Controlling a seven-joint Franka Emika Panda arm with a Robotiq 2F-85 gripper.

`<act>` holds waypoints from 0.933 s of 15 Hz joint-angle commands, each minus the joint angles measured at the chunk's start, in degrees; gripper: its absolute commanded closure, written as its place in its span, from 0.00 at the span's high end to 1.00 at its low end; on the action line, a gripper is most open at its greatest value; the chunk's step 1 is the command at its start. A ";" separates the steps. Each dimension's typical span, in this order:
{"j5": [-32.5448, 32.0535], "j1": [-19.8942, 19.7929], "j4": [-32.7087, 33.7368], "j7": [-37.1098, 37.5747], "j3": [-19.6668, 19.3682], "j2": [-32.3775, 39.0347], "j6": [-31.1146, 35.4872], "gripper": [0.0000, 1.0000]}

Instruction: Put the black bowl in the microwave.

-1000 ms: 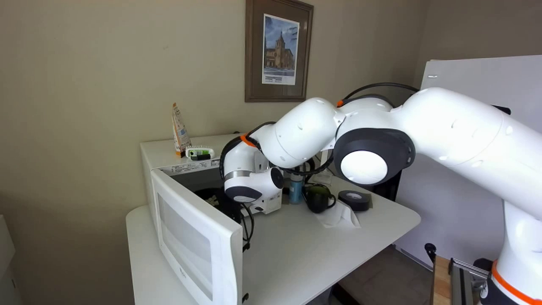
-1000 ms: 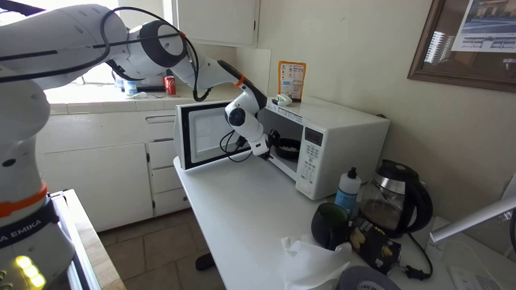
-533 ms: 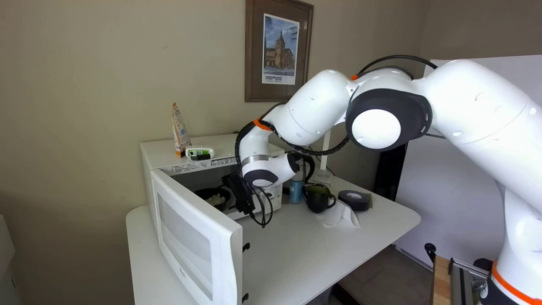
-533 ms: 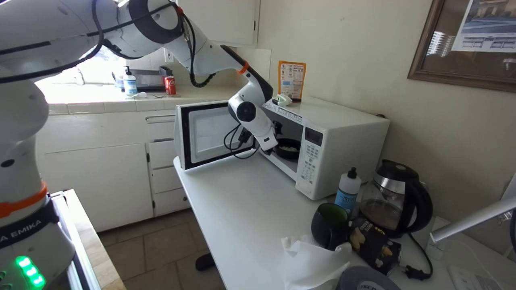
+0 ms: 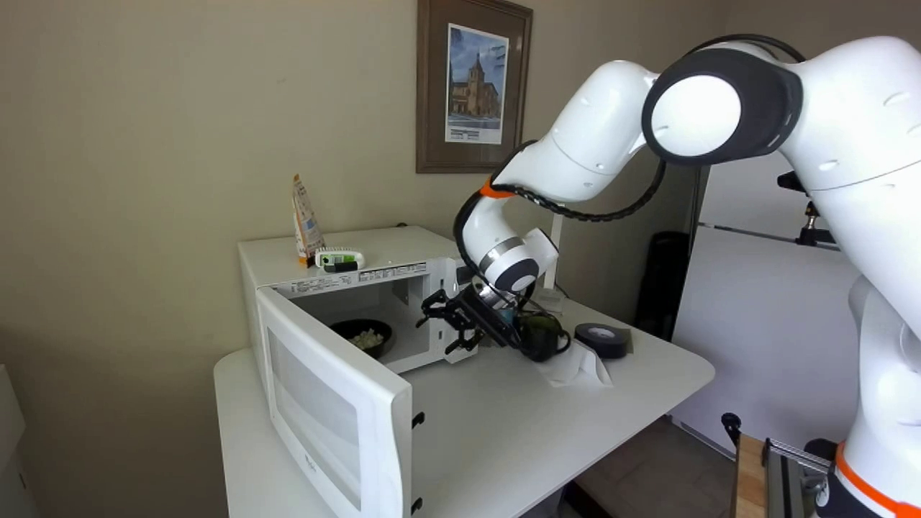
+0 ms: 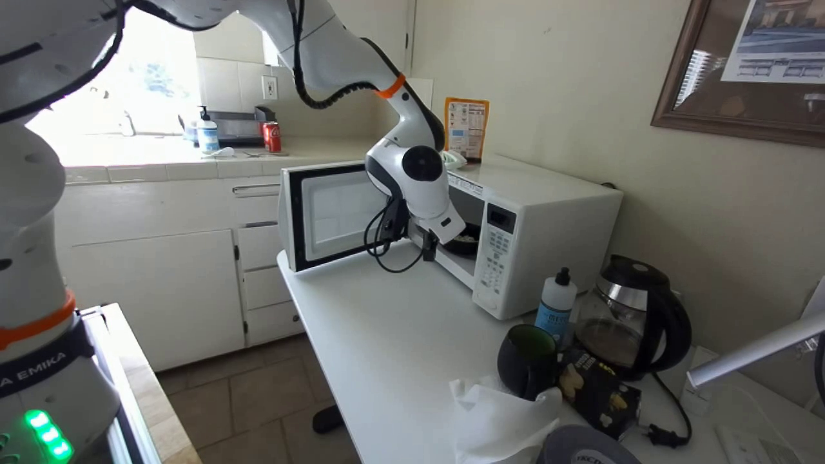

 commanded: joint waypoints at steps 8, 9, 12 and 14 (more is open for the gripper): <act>-15.03 -8.01 -16.51 -7.16 4.12 -16.38 -5.21 1.00; -15.09 -7.93 -16.58 -7.16 4.17 -16.40 -5.21 1.00; -15.18 -7.84 -16.75 -7.17 4.21 -16.40 -5.20 1.00; -15.24 -7.85 -16.80 -7.18 4.21 -16.41 -5.20 1.00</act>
